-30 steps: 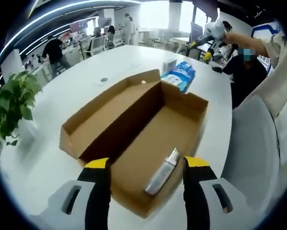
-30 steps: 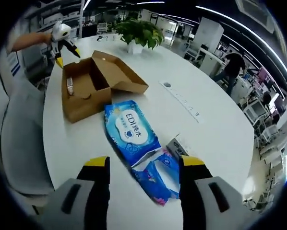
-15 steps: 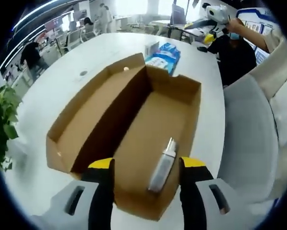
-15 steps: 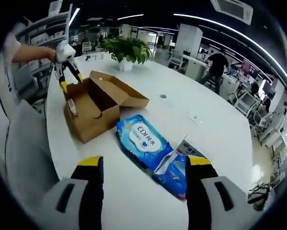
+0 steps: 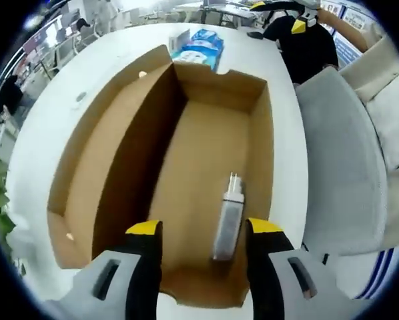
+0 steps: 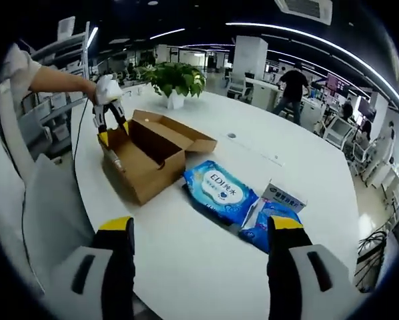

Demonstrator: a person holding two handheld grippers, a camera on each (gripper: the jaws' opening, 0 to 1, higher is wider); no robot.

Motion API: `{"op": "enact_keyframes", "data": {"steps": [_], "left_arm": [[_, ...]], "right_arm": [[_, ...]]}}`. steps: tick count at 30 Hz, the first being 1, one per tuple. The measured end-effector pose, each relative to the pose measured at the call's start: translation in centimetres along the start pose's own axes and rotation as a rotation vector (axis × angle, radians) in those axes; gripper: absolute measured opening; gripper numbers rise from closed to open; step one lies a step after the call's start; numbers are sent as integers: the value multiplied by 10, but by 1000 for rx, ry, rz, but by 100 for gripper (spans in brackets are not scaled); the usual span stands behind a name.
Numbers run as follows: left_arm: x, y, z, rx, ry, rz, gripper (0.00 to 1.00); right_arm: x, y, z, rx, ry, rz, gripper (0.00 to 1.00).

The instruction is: Operate the shoe box by opening the lid, removing the specified soft item, and placing it in the target area until the item is outside and the box remains undamaged.

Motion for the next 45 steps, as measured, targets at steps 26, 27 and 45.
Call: {"op": "enact_keyframes", "data": {"steps": [26,27,45], "left_arm": [[-4,-2,32,109,-24,135,42],[-5,-2,33,110,-25,135,41],[1,-2,33,97,6,122,43]], "right_arm": [[56,5,-24,-15,-32,1,88],[54,4,-24,-14,-36,10,88],[50,-6,-24,12,-53,24,87]]}}
Point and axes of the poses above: the point that each gripper's makers call its tool centre point, and the gripper's own axes: z roughly forward along the fingers, x roughly to its left, y roughly out of its top, the point moved 7 cm from there along -z, roughly backward along the fingers, and after that the axes turned 4 degrees about -z, right-handed, at the moved point
